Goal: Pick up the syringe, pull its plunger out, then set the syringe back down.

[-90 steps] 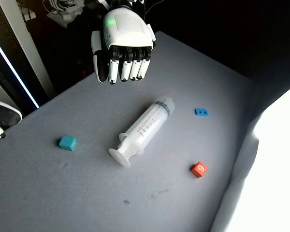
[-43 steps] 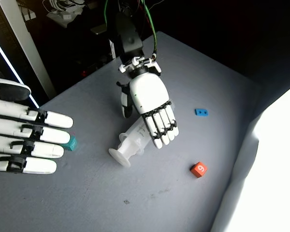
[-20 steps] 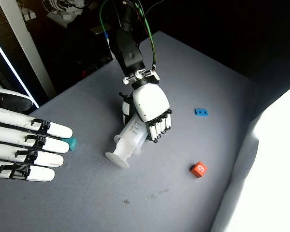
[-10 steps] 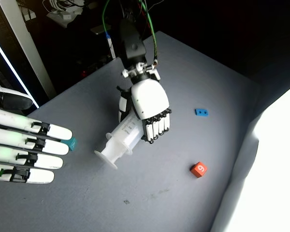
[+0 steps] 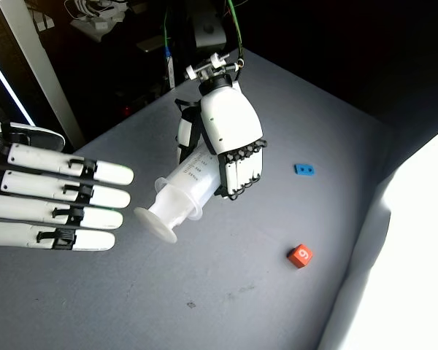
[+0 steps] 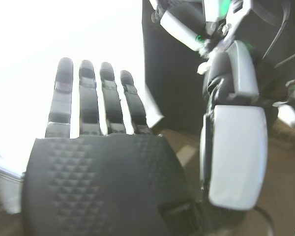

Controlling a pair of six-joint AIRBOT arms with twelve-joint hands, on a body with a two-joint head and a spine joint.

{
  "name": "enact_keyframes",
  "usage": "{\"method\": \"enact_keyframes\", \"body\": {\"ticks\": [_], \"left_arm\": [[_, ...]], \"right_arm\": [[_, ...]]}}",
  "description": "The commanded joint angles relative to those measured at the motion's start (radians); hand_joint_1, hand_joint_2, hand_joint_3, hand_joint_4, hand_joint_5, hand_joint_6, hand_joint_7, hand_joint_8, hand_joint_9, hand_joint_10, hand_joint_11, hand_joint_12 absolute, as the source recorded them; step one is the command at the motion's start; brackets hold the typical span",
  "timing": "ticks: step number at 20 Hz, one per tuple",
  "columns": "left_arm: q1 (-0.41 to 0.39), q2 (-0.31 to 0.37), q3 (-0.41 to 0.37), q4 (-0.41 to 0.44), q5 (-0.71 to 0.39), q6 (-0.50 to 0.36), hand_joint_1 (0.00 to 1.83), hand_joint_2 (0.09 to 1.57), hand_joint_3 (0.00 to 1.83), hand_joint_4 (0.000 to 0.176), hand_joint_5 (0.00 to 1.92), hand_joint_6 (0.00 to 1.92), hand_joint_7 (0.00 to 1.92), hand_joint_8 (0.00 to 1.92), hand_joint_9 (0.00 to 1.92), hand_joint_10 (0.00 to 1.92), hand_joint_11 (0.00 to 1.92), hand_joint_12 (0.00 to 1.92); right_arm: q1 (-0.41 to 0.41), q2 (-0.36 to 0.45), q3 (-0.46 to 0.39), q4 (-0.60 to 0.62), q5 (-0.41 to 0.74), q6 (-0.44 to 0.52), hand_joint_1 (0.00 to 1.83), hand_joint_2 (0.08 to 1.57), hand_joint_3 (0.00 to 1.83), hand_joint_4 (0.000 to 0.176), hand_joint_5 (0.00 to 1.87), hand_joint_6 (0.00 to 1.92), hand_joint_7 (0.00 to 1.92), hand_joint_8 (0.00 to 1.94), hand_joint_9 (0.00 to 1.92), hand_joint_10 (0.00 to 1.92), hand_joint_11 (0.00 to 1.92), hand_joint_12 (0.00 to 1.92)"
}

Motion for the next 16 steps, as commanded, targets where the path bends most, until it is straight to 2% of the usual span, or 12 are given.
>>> {"method": "enact_keyframes", "body": {"ticks": [1,2,3,4,8,11,12,13,15,16], "left_arm": [[-0.023,0.009,-0.002,0.035,0.004,0.003,1.12,1.29,0.00,0.007,0.62,1.54,0.72,1.43,0.64,1.35,0.50,1.62],[-0.026,0.015,-0.003,0.033,0.007,0.006,1.11,1.30,0.00,0.003,0.61,1.54,0.71,1.46,0.63,1.38,0.48,1.62],[-0.030,0.019,-0.004,0.026,0.009,0.012,1.11,1.30,0.00,0.002,0.60,1.54,0.71,1.47,0.62,1.38,0.48,1.62],[-0.033,0.023,-0.004,0.020,0.011,0.017,1.11,1.29,0.00,0.007,0.62,1.53,0.72,1.45,0.62,1.38,0.46,1.63],[-0.038,0.027,-0.002,0.017,0.014,0.021,1.11,1.30,0.00,0.013,0.61,1.55,0.69,1.48,0.60,1.45,0.44,1.68],[-0.041,0.028,-0.002,0.017,0.018,0.030,1.10,1.31,0.00,0.011,0.60,1.57,0.68,1.49,0.58,1.45,0.44,1.68],[-0.041,0.028,-0.002,0.017,0.018,0.032,1.11,1.30,0.00,0.006,0.61,1.54,0.70,1.49,0.59,1.44,0.44,1.66],[-0.041,0.028,-0.002,0.017,0.018,0.032,1.10,1.31,0.00,0.009,0.60,1.55,0.69,1.50,0.60,1.45,0.47,1.67],[-0.042,0.028,-0.002,0.017,0.017,0.033,1.11,1.31,0.00,0.004,0.59,1.55,0.69,1.50,0.60,1.46,0.47,1.67],[-0.043,0.028,-0.001,0.017,0.015,0.035,1.11,1.30,0.00,0.007,0.61,1.56,0.71,1.45,0.61,1.41,0.48,1.61]], "right_arm": [[0.022,-0.002,0.013,0.015,0.094,0.017,1.13,0.94,0.00,0.000,0.00,0.00,0.09,0.01,0.09,0.01,0.01,0.05],[0.035,-0.012,0.023,0.035,0.074,0.022,1.19,0.93,0.00,0.000,0.03,0.00,0.12,0.01,0.14,0.01,0.00,0.24],[0.046,-0.022,0.032,0.049,0.055,0.026,1.21,0.93,0.00,0.000,0.03,0.00,0.13,0.00,0.16,0.01,0.00,0.31],[0.057,-0.033,0.041,0.069,0.031,0.032,1.24,0.95,0.01,0.000,0.07,0.01,0.16,0.01,0.20,0.02,0.00,0.45],[0.086,-0.075,0.055,0.137,-0.020,0.032,1.25,0.99,0.02,0.000,0.22,0.06,0.28,0.05,0.31,0.07,0.00,0.76],[0.097,-0.125,0.083,0.155,-0.029,0.033,1.22,1.00,0.03,0.000,0.24,0.06,0.29,0.05,0.31,0.07,0.00,0.77],[0.097,-0.150,0.105,0.155,-0.029,0.032,1.23,1.00,0.03,0.000,0.24,0.06,0.30,0.06,0.33,0.08,0.00,0.80],[0.094,-0.175,0.127,0.155,-0.029,0.032,1.13,1.03,0.04,0.000,0.20,0.03,0.27,0.04,0.30,0.07,0.00,0.71],[0.086,-0.213,0.162,0.155,-0.029,0.033,1.12,1.04,0.04,0.000,0.21,0.04,0.28,0.04,0.30,0.07,0.00,0.71],[0.082,-0.229,0.176,0.155,-0.028,0.038,1.13,1.03,0.03,0.000,0.22,0.04,0.29,0.04,0.31,0.07,0.00,0.74]]}}
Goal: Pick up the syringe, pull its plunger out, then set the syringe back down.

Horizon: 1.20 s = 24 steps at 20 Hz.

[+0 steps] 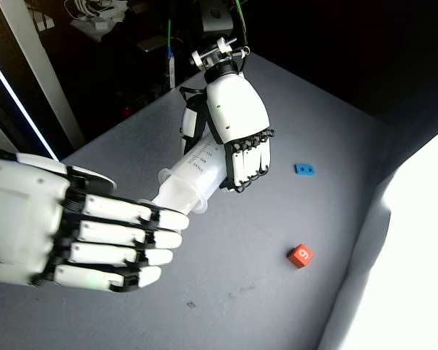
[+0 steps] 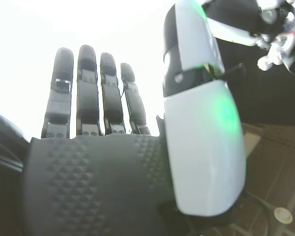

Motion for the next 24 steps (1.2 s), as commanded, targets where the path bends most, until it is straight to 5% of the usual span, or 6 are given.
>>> {"method": "enact_keyframes", "body": {"ticks": [1,20,21,22,23,24], "left_arm": [[-0.020,0.008,0.001,0.043,0.002,0.005,1.11,1.30,0.00,0.008,0.61,1.56,0.71,1.45,0.61,1.40,0.47,1.60],[-0.026,0.009,0.002,0.042,-0.003,0.029,1.11,1.31,0.00,0.006,0.60,1.59,0.70,1.46,0.61,1.43,0.46,1.65],[-0.027,0.009,0.003,0.042,-0.004,0.029,1.11,1.30,0.00,0.007,0.61,1.57,0.71,1.45,0.62,1.43,0.46,1.64],[-0.027,0.009,0.003,0.042,-0.004,0.029,1.11,1.30,0.00,0.006,0.60,1.58,0.70,1.46,0.61,1.43,0.45,1.65],[-0.027,0.009,0.003,0.042,-0.005,0.029,1.11,1.30,0.00,0.013,0.62,1.56,0.69,1.47,0.60,1.45,0.43,1.69],[-0.027,0.009,0.003,0.042,-0.005,0.029,1.11,1.30,0.00,0.007,0.60,1.56,0.70,1.46,0.61,1.43,0.44,1.66]], "right_arm": [[0.002,-0.009,0.013,-0.020,0.110,0.015,1.14,1.03,0.03,0.000,0.22,0.04,0.29,0.04,0.31,0.08,0.00,0.75],[0.020,-0.253,0.223,-0.019,0.113,0.005,1.06,1.16,0.00,0.000,0.51,0.11,0.60,0.13,0.58,0.21,0.15,1.11],[0.020,-0.253,0.222,-0.019,0.113,0.005,1.07,1.18,0.00,0.000,0.55,0.14,0.63,0.22,0.57,0.34,0.20,1.12],[0.019,-0.253,0.222,-0.019,0.115,0.005,1.10,1.27,0.00,0.000,0.61,1.19,0.69,1.21,0.56,0.72,0.25,1.30],[0.018,-0.253,0.222,-0.019,0.117,0.005,1.27,1.27,0.00,0.000,0.66,1.35,0.67,1.40,0.60,1.44,0.32,1.41],[0.017,-0.253,0.222,-0.019,0.117,0.005,1.32,1.25,0.00,0.000,0.73,1.35,0.71,1.34,0.64,1.54,0.39,1.43]]}}
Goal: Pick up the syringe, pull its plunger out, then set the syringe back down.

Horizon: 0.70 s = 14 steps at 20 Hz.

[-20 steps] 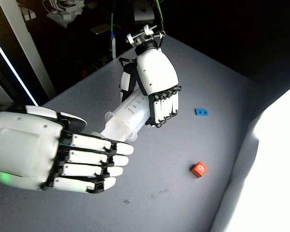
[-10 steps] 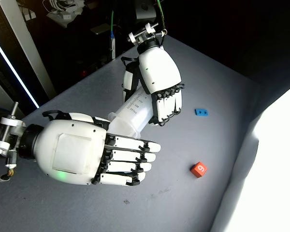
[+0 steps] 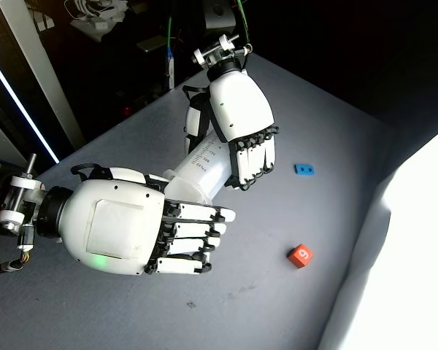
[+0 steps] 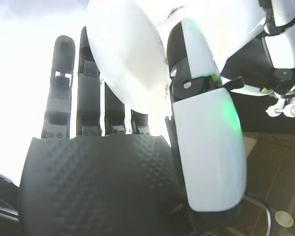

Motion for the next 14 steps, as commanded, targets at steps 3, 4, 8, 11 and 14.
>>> {"method": "enact_keyframes", "body": {"ticks": [3,4,8,11,14], "left_arm": [[-0.018,0.004,0.002,0.042,0.000,-0.005,1.10,1.31,0.00,0.009,0.60,1.58,0.69,1.46,0.60,1.39,0.43,1.62],[-0.019,0.004,0.002,0.042,-0.001,-0.005,1.11,1.30,0.00,0.011,0.61,1.56,0.70,1.47,0.59,1.40,0.42,1.63],[-0.019,0.004,0.002,0.042,-0.004,-0.005,1.11,1.31,0.00,0.000,0.58,1.60,0.72,1.44,0.61,1.37,0.44,1.60],[-0.018,0.004,0.002,0.042,-0.004,-0.004,1.11,1.30,0.00,0.000,0.59,1.59,0.73,1.41,0.63,1.31,0.45,1.55],[-0.016,0.004,0.003,0.045,-0.004,-0.004,1.10,1.31,0.00,0.002,0.58,1.58,0.70,1.48,0.59,1.38,0.44,1.61]], "right_arm": [[0.009,0.008,0.001,-0.020,0.121,0.001,1.34,1.22,0.00,0.000,0.75,1.33,0.76,1.27,0.70,1.51,0.48,1.42],[0.009,0.013,-0.001,-0.020,0.121,-0.001,1.34,1.22,0.00,0.000,0.76,1.33,0.75,1.27,0.71,1.51,0.49,1.43],[-0.009,0.061,-0.037,-0.019,0.132,-0.010,1.34,1.22,0.00,0.000,0.75,1.31,0.76,1.25,0.75,1.50,0.54,1.42],[-0.030,0.119,-0.090,-0.008,0.140,-0.018,1.34,1.22,0.00,0.000,0.76,1.30,0.76,1.27,0.73,1.49,0.51,1.43],[-0.038,0.187,-0.141,-0.007,0.135,-0.020,1.34,1.21,0.00,0.000,0.78,1.27,0.76,1.27,0.73,1.49,0.50,1.44]]}}
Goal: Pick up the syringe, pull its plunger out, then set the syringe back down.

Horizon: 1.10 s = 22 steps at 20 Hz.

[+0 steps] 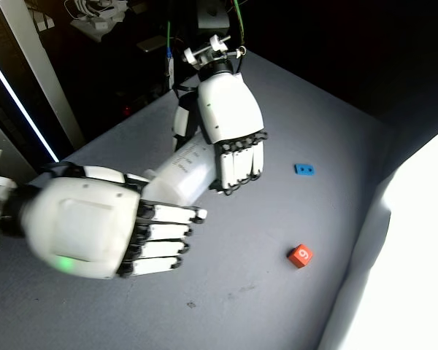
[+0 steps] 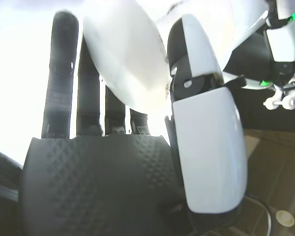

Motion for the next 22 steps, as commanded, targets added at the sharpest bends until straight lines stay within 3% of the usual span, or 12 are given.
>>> {"method": "enact_keyframes", "body": {"ticks": [1,13,16,18,22], "left_arm": [[-0.011,0.018,0.012,0.049,-0.074,0.010,1.10,1.31,0.00,0.000,0.58,1.55,0.70,1.49,0.60,1.37,0.44,1.61],[-0.002,0.018,0.014,0.056,-0.074,0.010,1.10,1.31,0.00,0.000,0.57,1.60,0.70,1.47,0.61,1.39,0.46,1.60],[-0.001,0.018,0.014,0.057,-0.074,0.010,1.12,1.29,0.00,0.000,0.60,1.52,0.74,1.45,0.63,1.39,0.48,1.58],[0.000,0.018,0.014,0.057,-0.074,0.010,1.10,1.31,0.00,0.000,0.57,1.55,0.70,1.53,0.59,1.46,0.46,1.65],[0.000,0.018,0.014,0.060,-0.074,0.010,1.11,1.30,0.00,0.000,0.61,1.51,0.72,1.49,0.62,1.39,0.46,1.61]], "right_arm": [[0.006,0.030,0.005,-0.012,0.106,-0.008,1.34,1.22,0.00,0.000,0.76,1.28,0.76,1.27,0.72,1.51,0.49,1.43],[-0.009,0.205,-0.042,0.041,0.070,-0.003,1.34,1.21,0.00,0.000,0.79,1.23,0.78,1.26,0.71,1.51,0.48,1.46],[-0.014,0.234,-0.045,0.044,0.070,-0.003,1.34,1.21,0.00,0.000,0.79,1.22,0.79,1.26,0.71,1.51,0.48,1.50],[-0.022,0.254,-0.050,0.059,0.069,-0.005,1.34,1.22,0.00,0.000,0.78,1.27,0.77,1.28,0.70,1.51,0.47,1.48],[-0.025,0.282,-0.073,0.060,0.069,-0.013,1.34,1.21,0.00,0.000,0.79,1.26,0.78,1.25,0.71,1.49,0.50,1.45]]}}
